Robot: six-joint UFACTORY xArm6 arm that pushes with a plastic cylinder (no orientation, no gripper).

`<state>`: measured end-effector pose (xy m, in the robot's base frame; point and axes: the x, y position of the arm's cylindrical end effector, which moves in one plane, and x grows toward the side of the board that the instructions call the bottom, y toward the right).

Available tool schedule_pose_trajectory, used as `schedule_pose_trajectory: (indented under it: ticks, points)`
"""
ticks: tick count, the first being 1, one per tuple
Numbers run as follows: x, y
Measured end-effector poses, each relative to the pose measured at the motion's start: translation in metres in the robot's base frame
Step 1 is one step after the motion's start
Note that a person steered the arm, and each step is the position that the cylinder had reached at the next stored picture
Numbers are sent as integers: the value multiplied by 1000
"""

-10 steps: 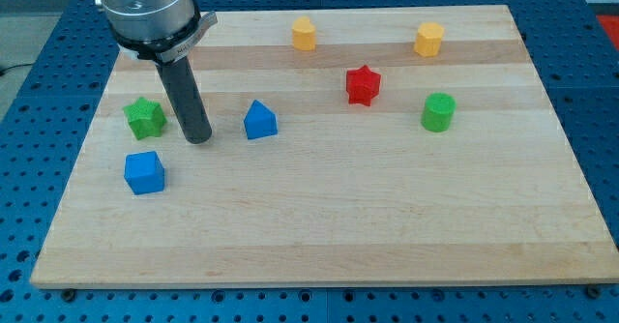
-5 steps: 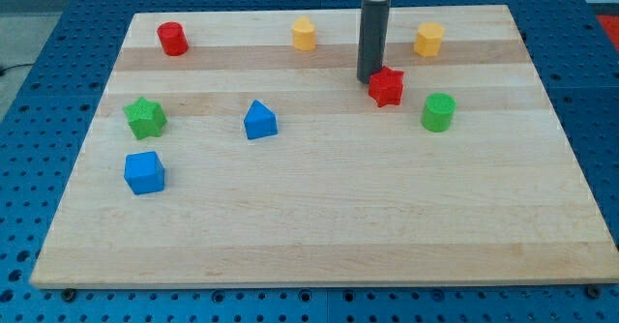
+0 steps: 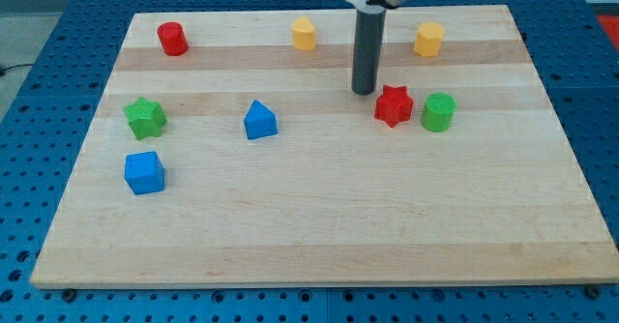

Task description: Place the red star at the bottom of the blue triangle

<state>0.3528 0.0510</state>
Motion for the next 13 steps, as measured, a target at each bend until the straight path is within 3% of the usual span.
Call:
schedule_pose_trajectory:
  ticks: [1, 2, 4, 6, 7, 10, 11, 13]
  points:
    - [-4, 53]
    - [21, 78]
    - [106, 15]
    - [28, 21]
    - [28, -28]
    - [143, -96]
    - [118, -93]
    - [117, -18]
